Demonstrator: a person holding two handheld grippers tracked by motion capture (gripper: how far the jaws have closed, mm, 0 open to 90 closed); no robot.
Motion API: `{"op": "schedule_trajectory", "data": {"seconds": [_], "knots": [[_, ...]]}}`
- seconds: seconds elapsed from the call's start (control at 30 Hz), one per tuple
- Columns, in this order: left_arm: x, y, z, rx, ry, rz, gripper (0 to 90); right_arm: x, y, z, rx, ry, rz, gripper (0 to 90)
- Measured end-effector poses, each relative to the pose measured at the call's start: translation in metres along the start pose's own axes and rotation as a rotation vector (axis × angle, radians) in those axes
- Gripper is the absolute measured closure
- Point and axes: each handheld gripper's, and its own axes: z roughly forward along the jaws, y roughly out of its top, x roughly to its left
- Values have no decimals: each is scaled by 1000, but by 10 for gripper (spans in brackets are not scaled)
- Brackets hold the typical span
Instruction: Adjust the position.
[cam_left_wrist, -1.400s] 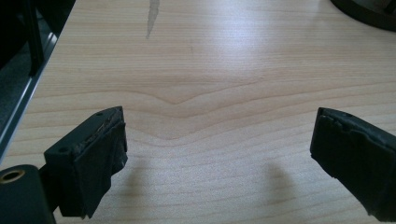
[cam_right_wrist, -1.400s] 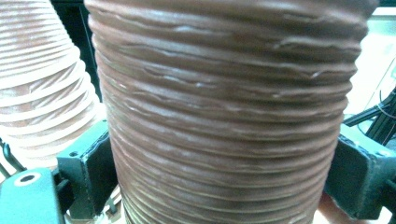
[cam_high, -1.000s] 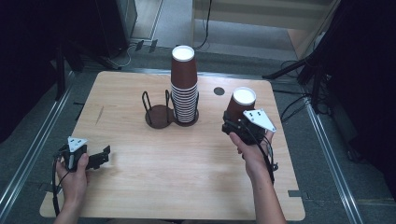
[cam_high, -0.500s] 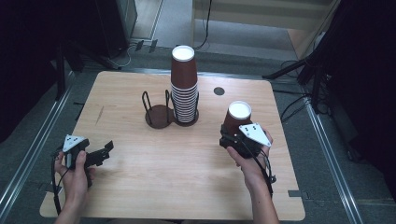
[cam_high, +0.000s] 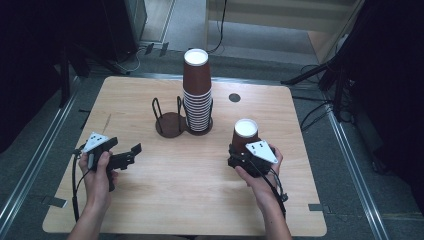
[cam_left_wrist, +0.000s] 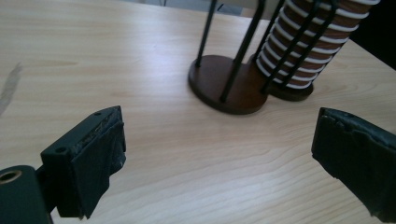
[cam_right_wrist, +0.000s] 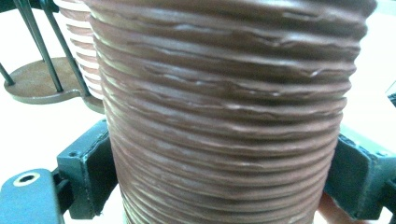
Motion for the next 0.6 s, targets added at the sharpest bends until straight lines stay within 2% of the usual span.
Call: {"op": "schedule_trajectory", "data": {"seconds": [0.03,0.07,0.13,0.2,0.23,0.27,0.37,0.43,0.47,0.5,0.53,0.6], "knots": [[-8,6,5,2,-17,31,34,3,-4,2,4,-8,-12,104],[-8,6,5,2,-17,31,34,3,-4,2,4,-8,-12,104],[-19,13,9,8,-50,72,34,6,-7,3,15,-9,-28,104],[-24,14,11,13,-91,91,14,8,-9,3,15,-9,-36,104],[-24,14,11,13,-91,91,4,9,-10,3,15,-9,-39,104],[-29,15,14,23,-131,105,4,10,-11,3,16,-10,-44,104],[-35,18,15,22,-182,93,4,14,-14,3,21,-8,-65,104],[-36,20,14,26,-196,85,0,16,-15,3,22,-5,-74,104],[-40,20,13,17,-219,85,0,21,-16,3,24,1,-78,104],[-47,18,12,16,-241,121,0,23,-17,2,26,3,-77,104],[-47,18,12,16,-241,121,0,23,-17,2,26,3,-77,104],[-58,16,16,40,-251,169,0,30,-19,1,24,14,-116,104]]}}
